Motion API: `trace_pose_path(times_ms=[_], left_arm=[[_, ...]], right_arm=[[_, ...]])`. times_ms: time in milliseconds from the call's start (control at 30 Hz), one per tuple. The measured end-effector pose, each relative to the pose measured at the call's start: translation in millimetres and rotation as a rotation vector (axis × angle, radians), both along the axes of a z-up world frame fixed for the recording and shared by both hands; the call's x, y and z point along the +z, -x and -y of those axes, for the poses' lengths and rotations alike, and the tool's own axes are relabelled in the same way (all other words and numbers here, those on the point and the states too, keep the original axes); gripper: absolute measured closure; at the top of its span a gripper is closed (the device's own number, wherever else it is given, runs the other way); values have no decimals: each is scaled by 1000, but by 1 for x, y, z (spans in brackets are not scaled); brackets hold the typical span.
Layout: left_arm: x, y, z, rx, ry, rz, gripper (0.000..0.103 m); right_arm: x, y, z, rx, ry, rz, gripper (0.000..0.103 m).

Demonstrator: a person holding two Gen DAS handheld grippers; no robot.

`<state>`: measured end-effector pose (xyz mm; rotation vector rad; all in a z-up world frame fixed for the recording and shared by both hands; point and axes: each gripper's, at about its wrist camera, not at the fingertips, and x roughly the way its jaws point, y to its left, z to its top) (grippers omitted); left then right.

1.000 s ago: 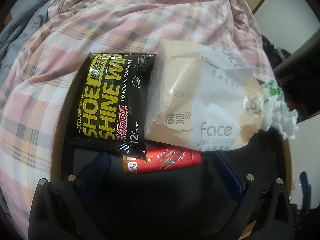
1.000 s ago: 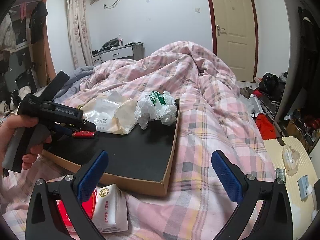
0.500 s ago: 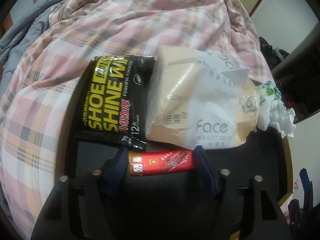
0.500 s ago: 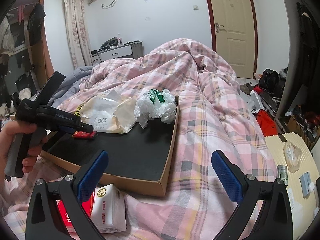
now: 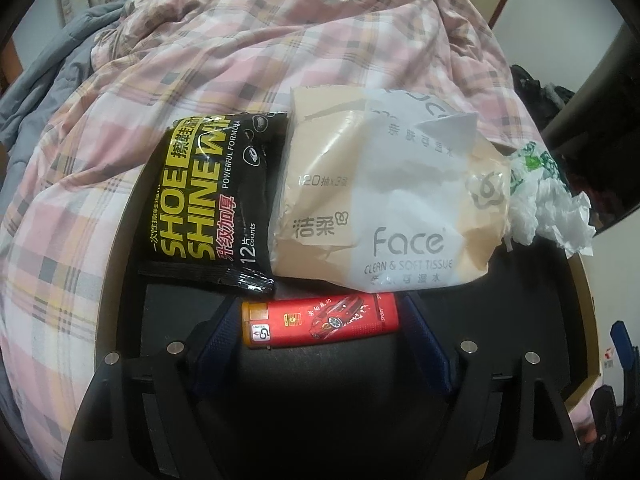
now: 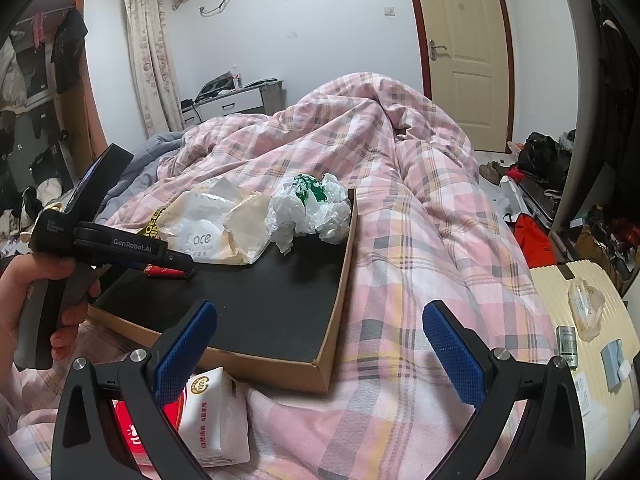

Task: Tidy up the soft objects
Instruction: 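Lower the left gripper into the tray and grasp the red tube, then carry the red tube out of the tray and release it on the duvet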

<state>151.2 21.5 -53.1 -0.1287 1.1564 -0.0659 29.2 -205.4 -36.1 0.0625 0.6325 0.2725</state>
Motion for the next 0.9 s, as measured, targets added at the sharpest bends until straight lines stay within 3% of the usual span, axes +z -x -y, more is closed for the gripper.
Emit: trace_pose_path(times_ms=[200,367,500,733,900], left_arm=[[0,-1,2,-10,0,-6,24],[-3,0,14,-59,-83,-7,23],[-4,0,13,-52,-74,1,23],[5,15,8,-79,12,43,23],[37,55,-2,-74,64,180,23]], right_arm=[[-2,-1,0,-3,-3,-7,1],[-2,-2,1,-5,-9,-14,1],[-3,-3,2,-8,-12,-17,1],[-3,-3,2,-8,-16,-21,1],[-4,-4,2,-7,-17,-22,1]])
